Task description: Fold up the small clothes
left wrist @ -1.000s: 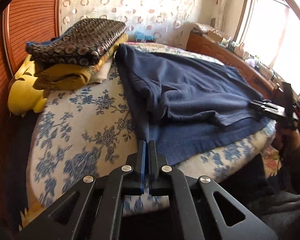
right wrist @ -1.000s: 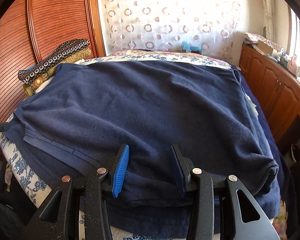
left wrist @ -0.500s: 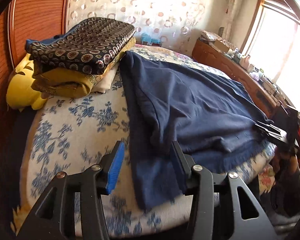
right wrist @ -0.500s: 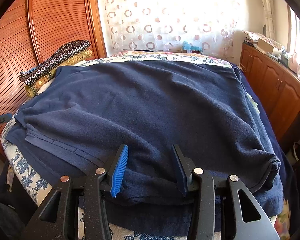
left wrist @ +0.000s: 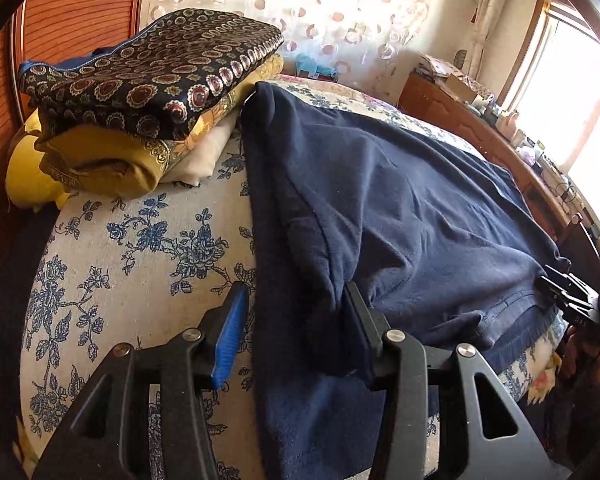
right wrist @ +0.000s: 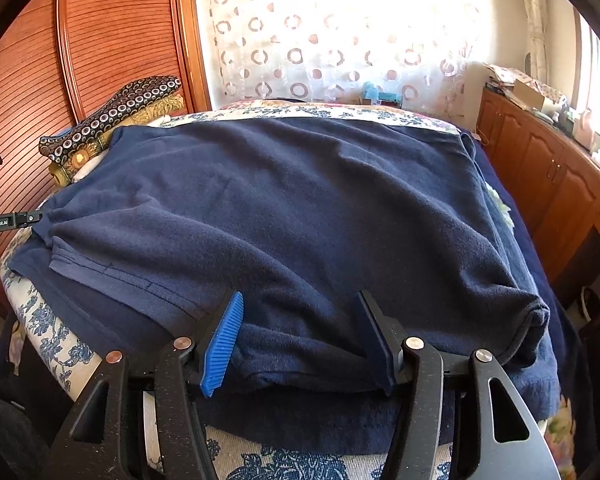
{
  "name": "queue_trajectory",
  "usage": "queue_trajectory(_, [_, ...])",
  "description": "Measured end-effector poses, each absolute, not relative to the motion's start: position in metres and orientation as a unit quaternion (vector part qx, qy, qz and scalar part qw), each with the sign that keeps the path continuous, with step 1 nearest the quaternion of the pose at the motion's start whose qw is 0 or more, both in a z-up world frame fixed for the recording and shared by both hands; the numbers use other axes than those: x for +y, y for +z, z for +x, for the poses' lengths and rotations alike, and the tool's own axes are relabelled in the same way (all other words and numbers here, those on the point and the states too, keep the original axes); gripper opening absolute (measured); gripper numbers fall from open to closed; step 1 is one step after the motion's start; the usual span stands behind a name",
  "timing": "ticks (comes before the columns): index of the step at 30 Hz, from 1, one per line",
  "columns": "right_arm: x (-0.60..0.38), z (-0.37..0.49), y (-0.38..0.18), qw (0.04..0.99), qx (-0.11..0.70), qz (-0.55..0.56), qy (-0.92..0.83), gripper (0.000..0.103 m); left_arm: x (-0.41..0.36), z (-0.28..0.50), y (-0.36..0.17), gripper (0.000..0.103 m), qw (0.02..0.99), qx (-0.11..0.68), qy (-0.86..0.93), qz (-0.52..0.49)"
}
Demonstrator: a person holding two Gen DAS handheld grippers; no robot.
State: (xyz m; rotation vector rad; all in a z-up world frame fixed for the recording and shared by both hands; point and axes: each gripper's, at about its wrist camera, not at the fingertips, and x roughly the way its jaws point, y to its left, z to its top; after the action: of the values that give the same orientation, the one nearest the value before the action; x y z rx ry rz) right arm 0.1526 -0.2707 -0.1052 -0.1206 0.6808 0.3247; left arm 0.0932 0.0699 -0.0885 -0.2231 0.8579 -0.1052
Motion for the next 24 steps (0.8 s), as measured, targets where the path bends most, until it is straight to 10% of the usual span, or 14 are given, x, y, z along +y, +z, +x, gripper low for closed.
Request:
queue_trajectory(4, [-0.272, 0.151, -0.106, 0.929, 0.329, -0.059, 0.160, 0.060, 0.066, 0.091, -0.090, 0.048, 0.904, 0.412, -0.052, -0.100])
queue_trajectory(8, [-0.274, 0.151, -0.107, 0.929, 0.326, -0.061, 0.162, 0.062, 0.058, 0.091, -0.090, 0.007, 0.904, 0.412, -0.069, -0.092])
queue_trajectory(24, [-0.345, 0.114, -0.082, 0.944, 0.294, -0.007, 0.149, 0.062, -0.112, 0.145, 0.033, 0.006, 0.903, 0.330, -0.277, -0.004])
